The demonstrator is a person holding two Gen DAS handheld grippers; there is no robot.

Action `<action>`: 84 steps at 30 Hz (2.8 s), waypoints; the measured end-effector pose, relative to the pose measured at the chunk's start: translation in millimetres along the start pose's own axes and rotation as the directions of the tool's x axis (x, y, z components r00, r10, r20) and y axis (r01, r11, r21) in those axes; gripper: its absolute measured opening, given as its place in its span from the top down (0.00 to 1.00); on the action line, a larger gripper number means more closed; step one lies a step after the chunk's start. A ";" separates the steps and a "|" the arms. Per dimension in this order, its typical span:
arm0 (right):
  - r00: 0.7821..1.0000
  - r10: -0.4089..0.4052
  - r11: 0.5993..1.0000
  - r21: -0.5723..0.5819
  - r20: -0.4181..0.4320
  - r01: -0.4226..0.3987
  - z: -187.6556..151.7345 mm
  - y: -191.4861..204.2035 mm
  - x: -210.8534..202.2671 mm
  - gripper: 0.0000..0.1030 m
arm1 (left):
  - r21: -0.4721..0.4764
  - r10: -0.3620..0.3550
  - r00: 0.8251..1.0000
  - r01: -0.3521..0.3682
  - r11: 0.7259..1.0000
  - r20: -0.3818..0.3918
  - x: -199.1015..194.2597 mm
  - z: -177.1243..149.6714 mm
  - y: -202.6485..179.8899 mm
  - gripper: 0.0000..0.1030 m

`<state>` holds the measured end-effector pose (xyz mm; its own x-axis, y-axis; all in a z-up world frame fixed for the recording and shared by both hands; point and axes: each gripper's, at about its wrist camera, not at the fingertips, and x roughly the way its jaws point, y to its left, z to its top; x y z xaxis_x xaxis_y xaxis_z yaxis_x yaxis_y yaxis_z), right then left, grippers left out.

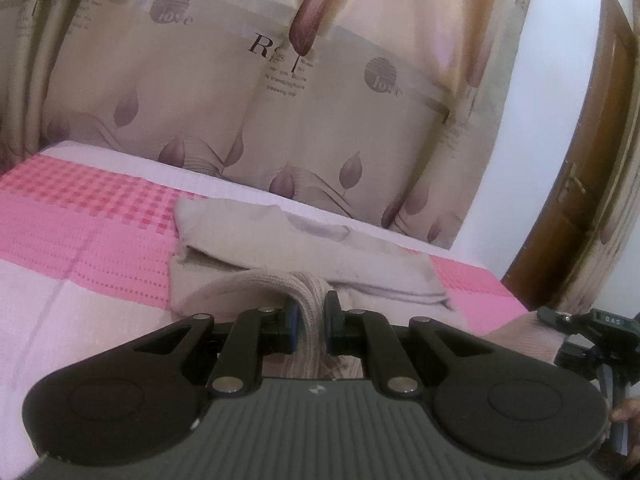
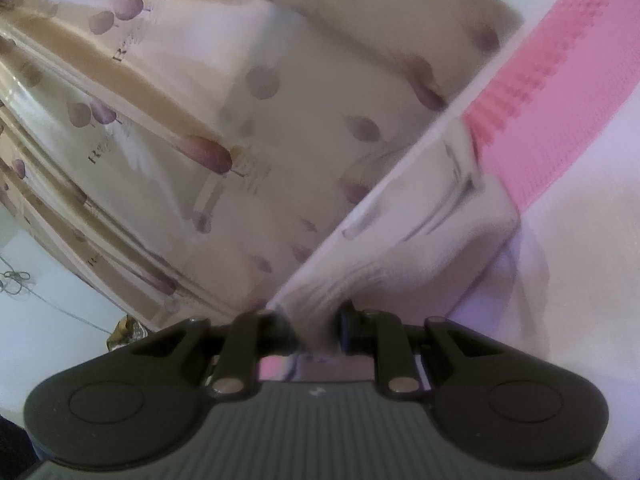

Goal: Fold small clothes
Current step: 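Lift the hem with both grippers and fold it over toward the collar, then open both grippers and withdraw from the folded sweater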

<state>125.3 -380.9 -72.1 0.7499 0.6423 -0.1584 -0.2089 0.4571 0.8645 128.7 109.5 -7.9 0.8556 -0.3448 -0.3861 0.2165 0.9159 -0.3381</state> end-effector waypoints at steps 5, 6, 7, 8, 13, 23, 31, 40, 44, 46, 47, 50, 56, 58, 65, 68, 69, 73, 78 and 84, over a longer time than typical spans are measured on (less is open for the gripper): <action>1.000 0.010 1.000 0.005 0.017 -0.010 10.8 -0.1 3.7 0.81 | -0.012 0.008 1.000 -0.008 1.000 -0.007 8.4 7.7 0.3 0.89; 1.000 0.011 1.000 0.007 0.018 -0.011 12.3 -0.3 4.5 0.81 | -0.013 0.010 1.000 -0.010 1.000 -0.007 10.1 9.0 0.2 0.89; 1.000 0.011 1.000 0.005 0.019 -0.011 13.8 -0.3 5.6 0.81 | -0.013 0.012 1.000 -0.012 1.000 -0.008 12.2 10.7 -0.2 0.89; 1.000 0.013 1.000 0.005 0.021 -0.013 15.5 -0.1 7.2 0.81 | -0.014 0.013 1.000 -0.013 1.000 -0.008 13.8 12.0 -0.3 0.88; 0.999 0.026 1.000 0.012 0.028 -0.026 21.5 -0.5 12.3 0.81 | -0.029 0.016 1.000 -0.016 0.999 0.000 20.6 19.1 0.8 0.88; 0.997 0.041 0.999 0.023 0.058 -0.043 39.6 0.8 21.1 0.81 | -0.075 0.026 1.000 -0.025 0.997 0.012 36.0 34.3 8.0 0.88; 0.996 0.054 0.998 0.026 0.070 -0.056 59.0 1.0 38.1 0.81 | -0.102 0.044 0.999 -0.041 0.994 0.025 55.8 48.5 13.7 0.88; 0.996 0.056 0.998 0.025 0.069 -0.057 76.8 -3.6 61.4 0.81 | -0.136 0.075 0.997 -0.070 0.988 0.025 81.1 58.6 21.1 0.88; 0.997 0.045 0.999 0.022 0.070 -0.046 83.7 -6.0 71.7 0.81 | -0.146 0.088 0.996 -0.083 0.986 0.030 90.0 63.3 23.2 0.88; 0.997 0.037 0.999 0.025 0.071 -0.039 85.8 -7.9 76.3 0.81 | -0.152 0.097 0.995 -0.092 0.984 0.031 94.9 65.7 24.2 0.88; 0.997 0.033 0.999 0.027 0.072 -0.035 87.1 -9.1 78.7 0.81 | -0.155 0.100 0.994 -0.094 0.983 0.031 96.6 66.7 24.5 0.88; 0.997 0.023 0.999 0.031 0.075 -0.026 90.8 -12.4 84.4 0.81 | -0.162 0.112 0.993 -0.106 0.981 0.028 103.5 69.4 26.2 0.88; 0.997 0.007 0.999 0.037 0.075 -0.010 96.9 -18.1 97.9 0.81 | -0.164 0.134 0.991 -0.129 0.978 0.023 117.8 73.5 29.8 0.88; 0.997 0.003 0.999 0.039 0.075 -0.006 99.3 -20.0 102.4 0.81 | -0.166 0.144 0.989 -0.138 0.976 0.024 122.7 74.8 31.1 0.88; 0.997 -0.017 0.999 0.040 0.072 0.014 109.3 -27.7 121.3 0.81 | -0.169 0.174 0.984 -0.167 0.971 0.024 141.3 80.7 38.8 0.88; 0.997 -0.027 0.999 0.034 0.072 0.024 113.2 -31.9 128.7 0.81 | -0.176 0.188 0.982 -0.183 0.967 0.014 151.3 82.5 43.3 0.88; 0.997 -0.028 0.999 0.036 0.075 0.025 114.8 -33.9 131.0 0.81 | -0.178 0.192 0.981 -0.187 0.966 0.011 154.5 82.6 45.0 0.88; 0.995 -0.038 0.998 0.048 0.088 0.034 122.2 -41.2 137.8 0.81 | -0.187 0.205 0.979 -0.202 0.961 -0.001 168.5 83.4 50.2 0.88; 0.993 -0.078 0.997 0.029 0.086 0.076 126.8 -48.4 144.1 0.80 | -0.186 0.217 0.976 -0.216 0.959 -0.012 181.7 83.2 53.6 0.88; 0.963 -0.265 0.951 -0.153 0.055 0.270 124.8 -49.6 148.8 0.80 | -0.191 0.233 0.972 -0.237 0.953 -0.042 198.1 80.0 62.6 0.87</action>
<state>325.6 -384.8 -79.0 0.8121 0.4631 -0.3551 -0.0916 0.7021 0.7061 349.4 115.0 -36.9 0.8620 -0.1303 -0.4899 -0.0862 0.9147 -0.3948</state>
